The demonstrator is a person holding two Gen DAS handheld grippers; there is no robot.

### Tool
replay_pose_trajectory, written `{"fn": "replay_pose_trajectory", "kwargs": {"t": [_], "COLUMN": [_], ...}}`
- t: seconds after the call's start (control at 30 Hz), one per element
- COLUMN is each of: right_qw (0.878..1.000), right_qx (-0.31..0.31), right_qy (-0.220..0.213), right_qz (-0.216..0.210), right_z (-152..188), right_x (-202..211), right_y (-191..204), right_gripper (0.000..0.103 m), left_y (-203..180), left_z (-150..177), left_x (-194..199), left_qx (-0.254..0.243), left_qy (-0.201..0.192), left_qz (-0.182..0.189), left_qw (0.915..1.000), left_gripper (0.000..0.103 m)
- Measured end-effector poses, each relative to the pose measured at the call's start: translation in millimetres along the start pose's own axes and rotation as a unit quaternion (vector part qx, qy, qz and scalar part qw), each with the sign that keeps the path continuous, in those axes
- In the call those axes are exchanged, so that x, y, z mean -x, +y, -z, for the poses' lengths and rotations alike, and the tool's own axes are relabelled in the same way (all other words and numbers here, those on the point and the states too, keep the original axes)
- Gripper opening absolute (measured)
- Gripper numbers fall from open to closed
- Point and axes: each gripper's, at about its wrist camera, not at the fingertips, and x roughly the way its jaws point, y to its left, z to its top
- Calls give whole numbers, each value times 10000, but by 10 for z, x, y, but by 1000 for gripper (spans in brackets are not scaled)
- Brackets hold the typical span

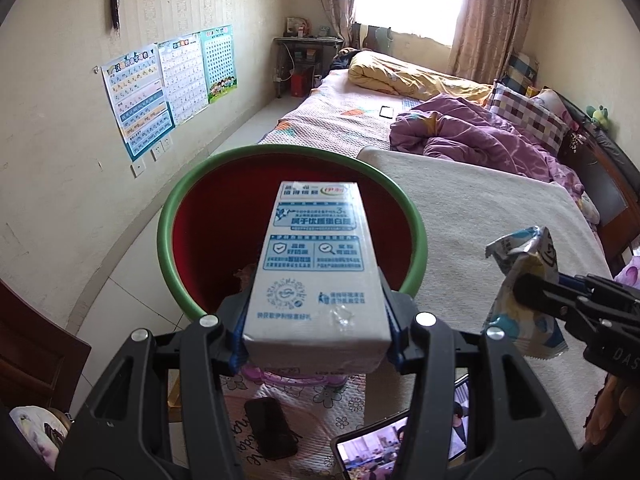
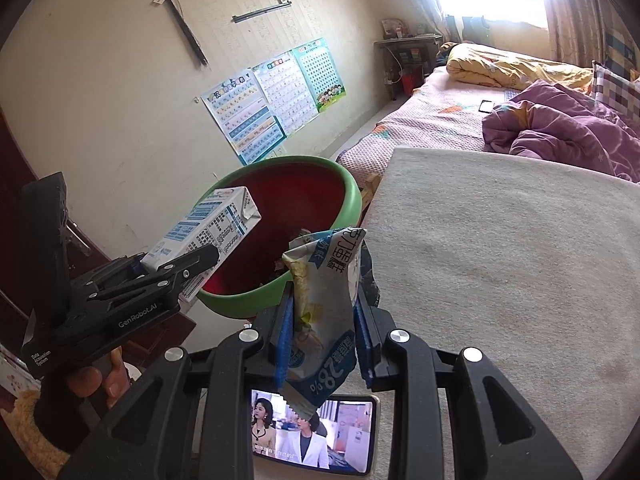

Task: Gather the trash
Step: 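Carry the milk carton and snack wrapper over the red bin with both tools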

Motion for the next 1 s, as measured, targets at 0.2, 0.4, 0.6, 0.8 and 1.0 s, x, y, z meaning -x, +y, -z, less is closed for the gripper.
{"fn": "replay_pose_trajectory", "kwargs": {"t": [0.2, 0.4, 0.6, 0.8, 1.0], "right_qw": [10000, 9999, 9998, 9996, 9994], "right_qx": [60, 91, 113, 201, 289], "right_qy": [-9, 20, 50, -22, -46], "right_qz": [-61, -118, -141, -172, -200], "right_z": [-45, -76, -116, -180, -278], "right_x": [-37, -114, -197, -215, -294], "right_y": [69, 141, 172, 204, 332], "right_gripper": [28, 28, 28, 28, 28], "left_y": [73, 137, 207, 258, 319], "left_z": [-7, -13, -29, -50, -58], "left_x": [3, 25, 14, -67, -134], "left_qx": [23, 50, 66, 76, 78], "left_qy": [-10, -46, -59, -3, 57], "left_qz": [-21, -39, -91, -104, -90], "left_qw": [10000, 10000, 9999, 9999, 9999], "left_gripper": [50, 50, 50, 50, 50]}}
